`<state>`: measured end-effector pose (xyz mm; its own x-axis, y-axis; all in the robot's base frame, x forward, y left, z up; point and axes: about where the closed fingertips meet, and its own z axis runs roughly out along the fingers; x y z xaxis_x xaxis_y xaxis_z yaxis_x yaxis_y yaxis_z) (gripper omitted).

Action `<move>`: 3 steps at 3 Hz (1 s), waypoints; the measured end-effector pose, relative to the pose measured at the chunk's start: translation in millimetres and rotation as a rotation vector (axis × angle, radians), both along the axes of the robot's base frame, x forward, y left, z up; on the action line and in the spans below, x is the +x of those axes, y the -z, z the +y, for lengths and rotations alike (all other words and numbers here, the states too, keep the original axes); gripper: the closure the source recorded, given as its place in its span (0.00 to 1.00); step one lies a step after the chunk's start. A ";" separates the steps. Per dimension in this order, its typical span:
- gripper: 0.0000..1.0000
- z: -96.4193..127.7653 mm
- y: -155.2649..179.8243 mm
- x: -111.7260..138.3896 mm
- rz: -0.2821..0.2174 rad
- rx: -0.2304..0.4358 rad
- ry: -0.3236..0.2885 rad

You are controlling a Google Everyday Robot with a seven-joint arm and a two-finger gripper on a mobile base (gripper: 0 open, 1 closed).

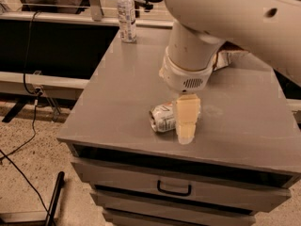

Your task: Place 7up can upright

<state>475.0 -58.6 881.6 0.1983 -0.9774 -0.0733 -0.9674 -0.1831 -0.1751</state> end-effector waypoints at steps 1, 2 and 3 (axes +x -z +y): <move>0.00 12.7 23.3 2.8 0.009 -0.010 -0.021; 0.27 21.2 32.9 2.3 0.003 -0.009 -0.030; 0.51 28.8 32.5 0.0 -0.008 -0.005 -0.041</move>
Offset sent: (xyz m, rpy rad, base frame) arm 0.0050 0.0236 -0.0436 -0.0095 0.0054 0.0284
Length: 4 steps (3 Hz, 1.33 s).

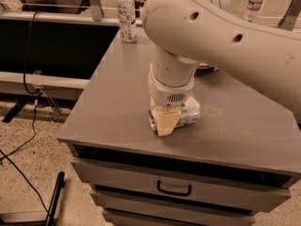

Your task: Place 7up can upright

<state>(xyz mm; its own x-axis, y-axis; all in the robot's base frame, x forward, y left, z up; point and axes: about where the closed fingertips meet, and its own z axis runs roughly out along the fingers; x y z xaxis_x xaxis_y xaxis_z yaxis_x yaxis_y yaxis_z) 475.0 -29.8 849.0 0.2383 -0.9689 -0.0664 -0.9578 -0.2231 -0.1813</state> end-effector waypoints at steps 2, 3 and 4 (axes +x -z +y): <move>0.97 -6.6 -29.3 -5.4 0.034 0.073 -0.057; 1.00 -46.3 -58.6 14.4 0.167 0.316 -0.005; 1.00 -74.7 -78.6 43.6 0.229 0.642 0.025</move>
Offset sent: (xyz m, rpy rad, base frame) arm 0.0152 -0.0145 0.1114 0.3745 0.1238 0.0476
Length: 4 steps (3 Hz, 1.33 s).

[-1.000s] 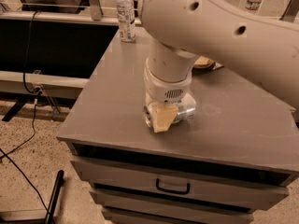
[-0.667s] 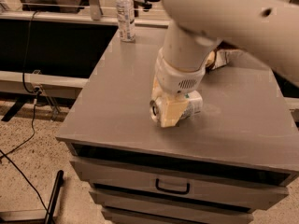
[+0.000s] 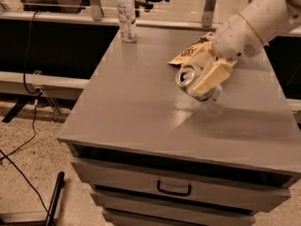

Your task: Place 7up can upright

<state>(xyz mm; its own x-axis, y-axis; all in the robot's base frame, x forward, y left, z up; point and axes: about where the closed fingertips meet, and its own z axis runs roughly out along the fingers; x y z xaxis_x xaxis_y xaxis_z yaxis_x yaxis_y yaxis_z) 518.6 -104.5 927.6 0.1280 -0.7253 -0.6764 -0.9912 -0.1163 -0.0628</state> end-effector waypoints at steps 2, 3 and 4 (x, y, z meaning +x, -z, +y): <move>1.00 -16.7 -49.2 -0.9 0.095 0.549 0.063; 1.00 -24.1 -62.2 -16.3 0.166 0.734 0.106; 1.00 -31.9 -59.9 -29.6 0.202 0.812 0.153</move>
Offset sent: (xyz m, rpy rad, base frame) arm -0.0246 -0.0437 0.0815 0.9797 0.2574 -0.1356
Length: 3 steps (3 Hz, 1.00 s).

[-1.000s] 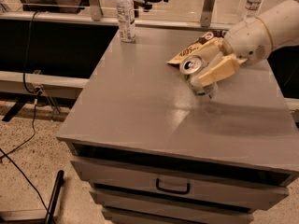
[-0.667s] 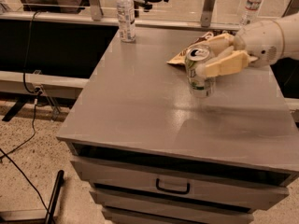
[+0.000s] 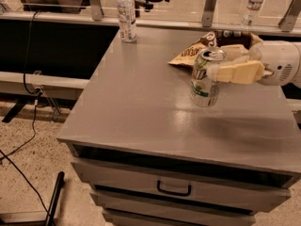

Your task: Place 7up can upright

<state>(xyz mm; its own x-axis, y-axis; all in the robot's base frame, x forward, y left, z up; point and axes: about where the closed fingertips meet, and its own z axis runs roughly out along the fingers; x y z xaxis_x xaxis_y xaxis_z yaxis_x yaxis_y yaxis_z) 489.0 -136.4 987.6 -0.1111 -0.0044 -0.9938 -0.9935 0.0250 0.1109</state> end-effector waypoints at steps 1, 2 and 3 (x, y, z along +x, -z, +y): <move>1.00 -10.7 18.7 -11.7 0.024 0.004 0.077; 0.82 -16.8 37.9 -17.6 0.006 0.000 0.129; 0.51 -20.4 63.8 -27.2 -0.036 -0.021 0.204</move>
Offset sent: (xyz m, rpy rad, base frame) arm -0.0253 -0.0306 -0.0635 -0.0043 -0.0242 -0.2016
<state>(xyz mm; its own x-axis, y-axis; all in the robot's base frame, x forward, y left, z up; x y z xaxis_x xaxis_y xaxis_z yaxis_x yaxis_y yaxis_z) 461.8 -156.9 923.8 -0.0761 -0.0062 -0.9971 -0.9709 0.2283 0.0727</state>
